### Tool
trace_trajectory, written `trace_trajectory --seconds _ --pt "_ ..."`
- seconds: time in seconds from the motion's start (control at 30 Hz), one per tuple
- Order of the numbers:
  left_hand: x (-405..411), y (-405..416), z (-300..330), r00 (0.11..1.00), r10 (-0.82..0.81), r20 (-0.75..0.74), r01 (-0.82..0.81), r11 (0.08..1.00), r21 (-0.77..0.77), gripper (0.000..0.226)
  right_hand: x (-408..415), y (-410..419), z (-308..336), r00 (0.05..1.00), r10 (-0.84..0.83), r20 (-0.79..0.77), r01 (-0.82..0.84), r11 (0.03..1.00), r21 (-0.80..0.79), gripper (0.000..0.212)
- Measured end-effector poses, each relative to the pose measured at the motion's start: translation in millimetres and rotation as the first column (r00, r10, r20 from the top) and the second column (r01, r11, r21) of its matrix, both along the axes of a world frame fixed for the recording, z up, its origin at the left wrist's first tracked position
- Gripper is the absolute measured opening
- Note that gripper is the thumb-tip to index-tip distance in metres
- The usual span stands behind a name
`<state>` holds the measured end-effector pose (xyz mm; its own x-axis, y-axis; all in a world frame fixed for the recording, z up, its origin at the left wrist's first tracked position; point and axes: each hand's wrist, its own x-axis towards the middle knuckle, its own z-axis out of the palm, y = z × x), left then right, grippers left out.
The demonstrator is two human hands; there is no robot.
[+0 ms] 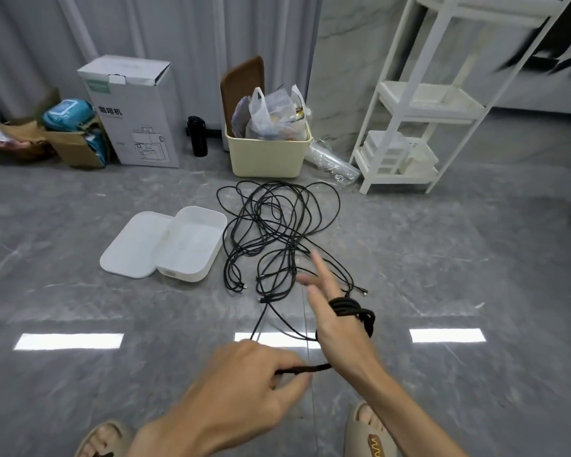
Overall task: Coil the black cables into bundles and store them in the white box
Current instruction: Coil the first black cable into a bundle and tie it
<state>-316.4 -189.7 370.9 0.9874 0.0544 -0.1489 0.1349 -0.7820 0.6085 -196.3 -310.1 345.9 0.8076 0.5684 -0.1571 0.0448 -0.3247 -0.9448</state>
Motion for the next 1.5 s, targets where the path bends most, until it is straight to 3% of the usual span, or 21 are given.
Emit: trace_trajectory --seconds 0.1,0.17,0.3,0.4,0.53,0.63,0.7,0.83,0.93,1.07,1.2,1.33,1.4,1.5 --pt "-1 15 10 0.996 0.085 -0.018 -0.087 0.99 -0.111 0.008 -7 -2 4 0.948 0.165 -0.271 -0.193 0.978 -0.081 0.037" --pt "0 25 10 0.991 0.137 -0.006 -0.136 0.976 -0.168 0.022 -15 -3 11 0.845 0.3 -0.443 -0.36 0.931 -0.056 0.033" --pt "0 43 1 0.97 0.244 0.021 -0.209 0.87 -0.448 0.051 -22 -2 22 0.629 0.434 -0.645 -0.526 0.848 0.057 0.067" --pt "3 48 -1 0.964 0.262 0.053 -0.189 0.808 -0.559 0.042 -24 1 28 0.481 0.54 -0.69 -0.562 0.794 0.23 0.081" --pt "9 46 1 0.961 0.27 0.055 -0.154 0.693 -0.705 0.029 -23 2 25 0.185 0.665 -0.724 -0.589 0.664 0.459 0.112" --pt "9 42 -1 0.964 0.262 0.043 -0.145 0.654 -0.742 0.021 -22 4 26 -0.003 0.754 -0.657 -0.472 0.578 0.666 0.099" --pt "8 38 0 0.962 0.272 -0.007 -0.18 0.616 -0.767 0.013 -22 6 26 -0.053 0.803 -0.593 -0.364 0.538 0.761 0.079" --pt "8 24 -4 0.962 0.257 -0.092 -0.24 0.635 -0.734 0.018 -25 6 29 0.066 0.863 -0.5 -0.048 0.504 0.863 0.049" --pt "7 10 -9 0.966 0.195 -0.168 -0.255 0.62 -0.742 0.035 -24 6 29 0.154 0.834 -0.529 0.25 0.485 0.838 0.059" --pt "5 -2 -13 0.944 0.123 -0.306 -0.324 0.514 -0.794 0.034 -16 7 30 0.371 0.671 -0.642 0.416 0.498 0.761 0.066" --pt "7 -5 -18 0.925 0.006 -0.379 -0.341 0.447 -0.827 0.034 -3 6 29 0.541 0.418 -0.73 0.517 0.519 0.68 0.07" --pt "7 -7 -20 0.924 -0.008 -0.382 -0.324 0.511 -0.796 0.039 11 0 25 0.626 0.148 -0.766 0.587 0.558 0.587 0.073" --pt "7 -6 -17 0.927 0.026 -0.375 -0.318 0.583 -0.748 0.043 16 -3 21 0.708 0.015 -0.706 0.55 0.616 0.564 0.07" --pt "5 -3 -12 0.938 0.043 -0.344 -0.279 0.683 -0.676 0.042 18 -5 17 0.889 -0.151 -0.433 0.363 0.809 0.463 0.069"
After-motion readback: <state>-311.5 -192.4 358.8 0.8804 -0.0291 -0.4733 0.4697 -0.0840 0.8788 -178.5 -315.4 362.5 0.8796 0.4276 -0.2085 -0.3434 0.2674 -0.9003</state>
